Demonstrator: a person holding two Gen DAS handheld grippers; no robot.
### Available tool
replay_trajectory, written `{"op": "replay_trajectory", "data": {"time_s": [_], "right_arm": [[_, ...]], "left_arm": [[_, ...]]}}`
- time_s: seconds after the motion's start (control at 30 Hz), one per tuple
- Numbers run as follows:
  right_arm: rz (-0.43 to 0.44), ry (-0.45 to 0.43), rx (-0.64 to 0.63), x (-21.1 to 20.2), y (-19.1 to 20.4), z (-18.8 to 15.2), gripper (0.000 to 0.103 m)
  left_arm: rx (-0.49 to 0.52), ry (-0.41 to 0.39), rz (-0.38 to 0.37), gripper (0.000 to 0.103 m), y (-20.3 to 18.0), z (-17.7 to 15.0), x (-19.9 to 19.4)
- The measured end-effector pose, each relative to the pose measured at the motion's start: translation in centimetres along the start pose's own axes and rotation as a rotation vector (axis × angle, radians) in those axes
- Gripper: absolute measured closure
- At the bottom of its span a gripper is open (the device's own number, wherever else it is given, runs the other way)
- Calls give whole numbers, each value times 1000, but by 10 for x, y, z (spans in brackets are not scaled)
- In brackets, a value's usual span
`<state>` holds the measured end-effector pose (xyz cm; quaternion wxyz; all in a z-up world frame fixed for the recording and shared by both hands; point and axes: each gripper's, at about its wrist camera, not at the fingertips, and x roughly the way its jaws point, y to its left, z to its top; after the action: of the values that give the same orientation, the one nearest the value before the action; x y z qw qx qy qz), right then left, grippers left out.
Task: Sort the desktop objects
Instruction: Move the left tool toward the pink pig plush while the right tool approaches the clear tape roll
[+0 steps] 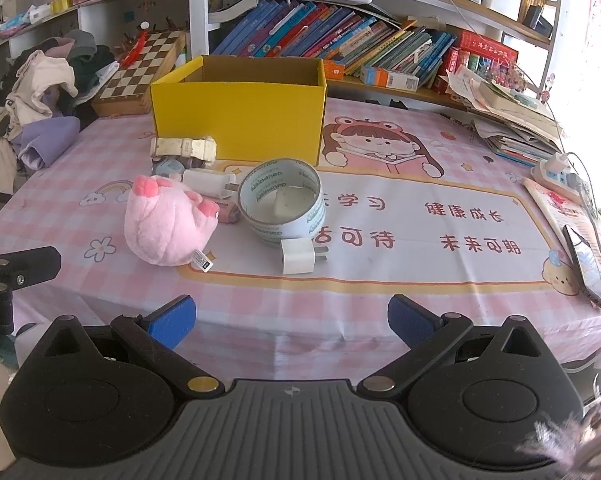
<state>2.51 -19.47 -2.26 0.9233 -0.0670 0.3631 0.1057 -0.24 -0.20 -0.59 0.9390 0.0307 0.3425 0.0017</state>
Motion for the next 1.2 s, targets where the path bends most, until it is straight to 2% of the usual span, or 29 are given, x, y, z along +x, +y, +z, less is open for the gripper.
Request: {"op": "replay_trajectory", "data": {"time_s": [1.2], "right_arm": [[-1,-11,-4,-3,-5,1,0]], "left_arm": [[17,2,-8,0,-8,2,-2]]}}
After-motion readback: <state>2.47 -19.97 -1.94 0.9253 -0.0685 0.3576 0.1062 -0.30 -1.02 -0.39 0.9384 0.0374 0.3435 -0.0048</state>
